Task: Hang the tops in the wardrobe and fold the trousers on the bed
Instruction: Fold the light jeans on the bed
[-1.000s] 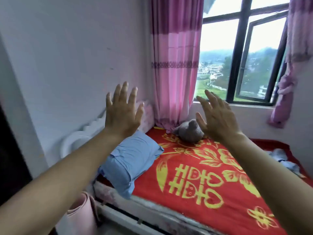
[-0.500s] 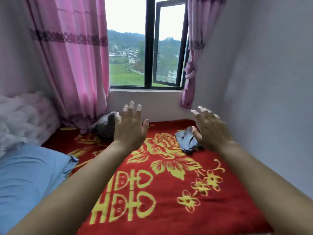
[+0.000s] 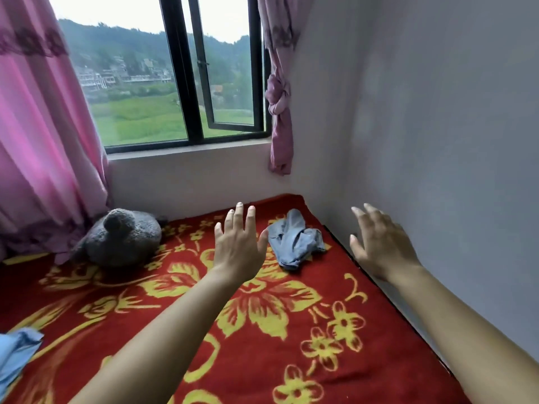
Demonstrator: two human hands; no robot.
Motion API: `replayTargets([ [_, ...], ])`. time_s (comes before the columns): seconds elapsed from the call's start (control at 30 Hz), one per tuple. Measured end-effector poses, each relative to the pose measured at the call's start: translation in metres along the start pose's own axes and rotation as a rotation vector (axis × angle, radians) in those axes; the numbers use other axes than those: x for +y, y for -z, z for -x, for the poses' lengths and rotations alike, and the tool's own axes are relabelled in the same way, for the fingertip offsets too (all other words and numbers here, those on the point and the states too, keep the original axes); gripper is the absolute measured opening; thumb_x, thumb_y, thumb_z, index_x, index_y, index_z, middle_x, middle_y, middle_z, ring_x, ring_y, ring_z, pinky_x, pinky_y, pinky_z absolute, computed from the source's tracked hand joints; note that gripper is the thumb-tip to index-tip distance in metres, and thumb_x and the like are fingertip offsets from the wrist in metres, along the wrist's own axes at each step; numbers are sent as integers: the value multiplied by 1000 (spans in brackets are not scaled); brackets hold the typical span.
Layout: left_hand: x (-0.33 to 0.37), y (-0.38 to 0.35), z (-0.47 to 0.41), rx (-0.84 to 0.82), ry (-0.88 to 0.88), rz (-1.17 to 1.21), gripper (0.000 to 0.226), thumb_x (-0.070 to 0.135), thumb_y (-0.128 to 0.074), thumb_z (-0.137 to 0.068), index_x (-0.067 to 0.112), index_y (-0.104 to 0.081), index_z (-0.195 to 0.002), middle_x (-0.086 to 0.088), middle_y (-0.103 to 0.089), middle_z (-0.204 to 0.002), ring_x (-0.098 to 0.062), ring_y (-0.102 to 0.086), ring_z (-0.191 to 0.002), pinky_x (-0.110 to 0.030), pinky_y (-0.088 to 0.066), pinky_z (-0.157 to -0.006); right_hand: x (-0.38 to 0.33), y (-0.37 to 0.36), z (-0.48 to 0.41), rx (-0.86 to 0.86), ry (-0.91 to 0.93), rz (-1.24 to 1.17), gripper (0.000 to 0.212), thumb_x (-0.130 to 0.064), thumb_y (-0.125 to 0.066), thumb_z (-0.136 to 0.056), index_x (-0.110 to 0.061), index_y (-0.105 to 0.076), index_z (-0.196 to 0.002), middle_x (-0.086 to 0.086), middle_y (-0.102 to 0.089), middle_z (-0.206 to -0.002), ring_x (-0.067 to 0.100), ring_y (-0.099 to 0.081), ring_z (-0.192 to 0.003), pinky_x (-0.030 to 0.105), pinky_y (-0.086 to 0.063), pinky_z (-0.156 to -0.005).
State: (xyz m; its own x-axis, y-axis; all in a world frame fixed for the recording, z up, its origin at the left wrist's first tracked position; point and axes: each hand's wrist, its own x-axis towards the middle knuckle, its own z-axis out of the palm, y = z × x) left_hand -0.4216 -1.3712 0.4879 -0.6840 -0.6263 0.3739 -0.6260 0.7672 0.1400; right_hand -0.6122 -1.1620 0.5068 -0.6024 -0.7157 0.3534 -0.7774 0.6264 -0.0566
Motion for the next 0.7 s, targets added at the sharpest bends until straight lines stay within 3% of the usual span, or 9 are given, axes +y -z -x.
replayTargets([
  [0.3, 30, -196, -108, -306, 107, -74, 72, 58, -30, -98, 23, -8, -157, -12, -5, -164, -30, -14, -150, -51, -27, -115, 85, -215, -142, -322, 23, -54, 67, -39, -45, -97, -15, -22, -155, 14, -23, -160, 28, -25, -146, 44, -33, -114],
  [0.5, 7, -382, -96, -552, 136, -92, 75, 62, -30, -97, 28, 0, -157, -12, 2, -164, -32, -12, -150, -49, -35, -111, 101, -396, -136, -553, 119, -1, 67, -38, -43, -100, -14, -16, -157, 15, -20, -161, 29, -25, -146, 44, -36, -111],
  [0.7, -32, -568, -76, -811, 135, -122, 83, 72, -32, -91, 41, 13, -153, -7, 24, -162, -37, 2, -150, -57, -33, -110, 99, -554, -122, -635, 126, 9, 68, -39, -43, -99, -16, -15, -157, 14, -18, -162, 29, -26, -145, 44, -38, -108],
])
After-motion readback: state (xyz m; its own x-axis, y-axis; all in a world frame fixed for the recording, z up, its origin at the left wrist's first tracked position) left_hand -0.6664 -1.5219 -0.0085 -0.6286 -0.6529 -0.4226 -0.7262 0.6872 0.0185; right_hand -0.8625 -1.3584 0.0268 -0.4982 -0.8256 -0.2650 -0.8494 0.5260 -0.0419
